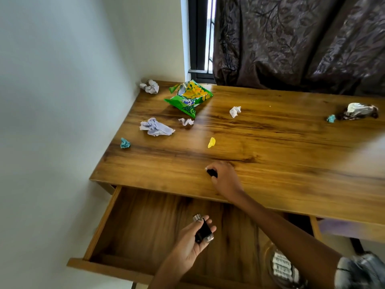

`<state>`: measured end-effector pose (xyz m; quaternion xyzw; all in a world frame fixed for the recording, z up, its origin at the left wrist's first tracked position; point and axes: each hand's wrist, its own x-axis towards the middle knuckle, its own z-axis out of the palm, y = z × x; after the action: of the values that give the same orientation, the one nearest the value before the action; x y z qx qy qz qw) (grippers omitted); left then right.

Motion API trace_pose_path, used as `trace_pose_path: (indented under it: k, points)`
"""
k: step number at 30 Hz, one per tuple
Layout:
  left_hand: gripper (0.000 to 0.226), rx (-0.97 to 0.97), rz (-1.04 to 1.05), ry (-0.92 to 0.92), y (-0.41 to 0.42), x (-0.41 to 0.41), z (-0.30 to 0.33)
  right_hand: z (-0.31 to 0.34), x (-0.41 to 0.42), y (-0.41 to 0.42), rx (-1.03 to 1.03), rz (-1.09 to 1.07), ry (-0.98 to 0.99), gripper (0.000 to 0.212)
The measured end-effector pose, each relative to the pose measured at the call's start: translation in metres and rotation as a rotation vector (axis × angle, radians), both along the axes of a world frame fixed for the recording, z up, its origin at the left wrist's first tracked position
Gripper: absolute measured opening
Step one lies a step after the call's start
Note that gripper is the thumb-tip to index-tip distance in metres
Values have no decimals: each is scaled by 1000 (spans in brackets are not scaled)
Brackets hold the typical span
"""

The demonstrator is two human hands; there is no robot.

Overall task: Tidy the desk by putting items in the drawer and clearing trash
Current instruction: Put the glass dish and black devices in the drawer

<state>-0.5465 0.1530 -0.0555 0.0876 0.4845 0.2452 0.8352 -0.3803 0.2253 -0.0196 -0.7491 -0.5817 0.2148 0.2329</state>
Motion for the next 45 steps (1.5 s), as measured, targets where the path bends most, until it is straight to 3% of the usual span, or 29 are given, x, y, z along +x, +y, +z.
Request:
trace_pose_path:
  k: [6, 10, 14, 20, 25, 31, 39, 45]
  points:
    - [25, 141, -258, 267, -21, 4, -13, 7, -4, -86, -6, -37, 344, 33]
    - [25, 154, -398, 437, -35, 5, -17, -26, -12, -136, -222, -132, 469, 29]
    - [15, 246, -533, 543, -37, 7, -16, -65, -15, -156, -401, -264, 502, 23]
    - [20, 491, -633, 794, -42, 11, -28, -88, -26, -159, -425, -272, 406, 24]
    - [18, 552, -609, 867, -40, 9, -32, -93, -35, -160, -457, -254, 417, 28]
    - [36, 655, -664, 961, -41, 9, -35, -92, -36, -162, -478, -230, 409, 24]
    - [28, 674, -634, 986, -40, 8, -37, -92, -46, -163, -463, -181, 438, 7]
    - [28, 647, -559, 962, -39, 7, -39, -93, -45, -161, -475, -155, 468, 11]
